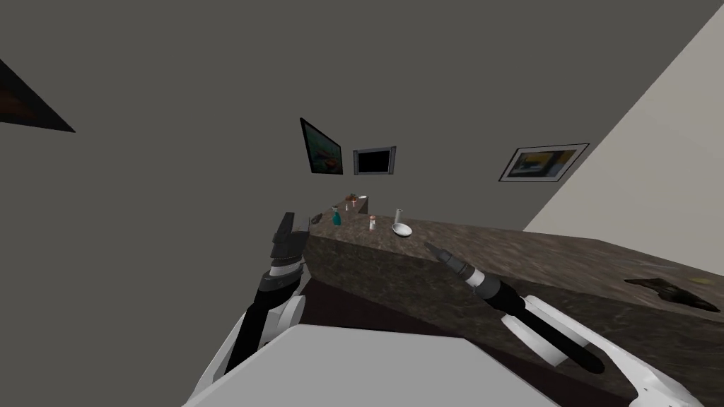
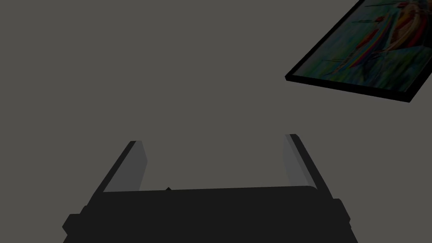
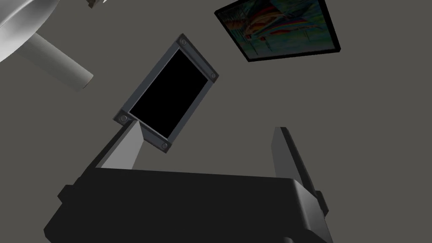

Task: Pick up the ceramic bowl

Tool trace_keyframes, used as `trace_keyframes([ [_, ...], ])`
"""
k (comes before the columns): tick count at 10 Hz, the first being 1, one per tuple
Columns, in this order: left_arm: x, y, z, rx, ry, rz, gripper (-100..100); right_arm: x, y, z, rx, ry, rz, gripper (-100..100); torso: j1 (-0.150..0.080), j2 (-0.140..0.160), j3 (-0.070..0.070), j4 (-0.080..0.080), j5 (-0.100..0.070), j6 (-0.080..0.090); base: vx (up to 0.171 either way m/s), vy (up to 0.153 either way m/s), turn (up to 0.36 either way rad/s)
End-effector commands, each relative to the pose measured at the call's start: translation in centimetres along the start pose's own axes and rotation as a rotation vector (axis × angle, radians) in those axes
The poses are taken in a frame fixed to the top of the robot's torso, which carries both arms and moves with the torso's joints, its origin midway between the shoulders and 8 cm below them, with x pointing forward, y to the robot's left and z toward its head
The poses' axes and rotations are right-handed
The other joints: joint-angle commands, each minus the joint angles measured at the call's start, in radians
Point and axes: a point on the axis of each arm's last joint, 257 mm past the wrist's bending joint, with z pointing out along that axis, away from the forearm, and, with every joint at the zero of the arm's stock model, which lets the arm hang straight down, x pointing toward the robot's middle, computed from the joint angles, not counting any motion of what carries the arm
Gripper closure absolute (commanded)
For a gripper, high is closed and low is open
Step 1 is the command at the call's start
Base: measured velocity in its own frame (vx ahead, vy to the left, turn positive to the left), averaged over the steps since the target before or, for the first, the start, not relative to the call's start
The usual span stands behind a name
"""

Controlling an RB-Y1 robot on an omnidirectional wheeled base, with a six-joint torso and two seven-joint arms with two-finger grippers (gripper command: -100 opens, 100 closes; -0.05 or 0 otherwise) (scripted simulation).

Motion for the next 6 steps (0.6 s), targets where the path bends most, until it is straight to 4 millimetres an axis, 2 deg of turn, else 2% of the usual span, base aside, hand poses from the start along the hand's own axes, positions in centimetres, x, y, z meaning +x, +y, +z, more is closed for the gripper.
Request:
trace_keyframes([
  [1, 0.0, 0.0, 0.0, 0.000, 0.000, 0.000, 0, 0.2, -1.7, -0.9, 0.037, 0.056, -0.043, -100, 0.000, 0.000, 0.000, 0.000, 0.000, 0.000, -0.009, 0.039, 0.206],
  [2, 0.0, 0.0, 0.0, 0.000, 0.000, 0.000, 0, 0.0, -1.7, -0.9, 0.038, 0.076, -0.059, -100, 0.001, 0.000, 0.000, 0.000, 0.000, -0.001, -0.010, 0.040, 0.130],
  [3, 0.0, 0.0, 0.0, 0.000, 0.000, 0.000, 0, 0.3, -3.1, -1.7, 0.065, 0.119, -0.091, -100, 0.001, 0.000, 0.000, 0.000, 0.000, 0.000, -0.006, 0.075, 0.213],
  [4, 0.0, 0.0, 0.0, 0.000, 0.000, 0.000, 0, 0.0, -3.5, -2.0, 0.076, 0.143, -0.110, -100, 0.003, -0.001, -0.001, 0.000, 0.001, -0.001, -0.004, 0.058, 0.114],
  [5, 0.0, 0.0, 0.0, 0.000, 0.000, 0.000, 0, 0.3, -5.3, -3.2, 0.117, 0.188, -0.141, -100, 0.003, -0.001, 0.000, 0.000, 0.001, 0.000, -0.003, 0.059, 0.221],
  [6, 0.0, 0.0, 0.0, 0.000, 0.000, 0.000, 0, -0.1, -5.3, -3.2, 0.118, 0.210, -0.160, -100, 0.003, -0.001, -0.001, 0.000, 0.001, -0.001, -0.003, 0.043, 0.096],
])
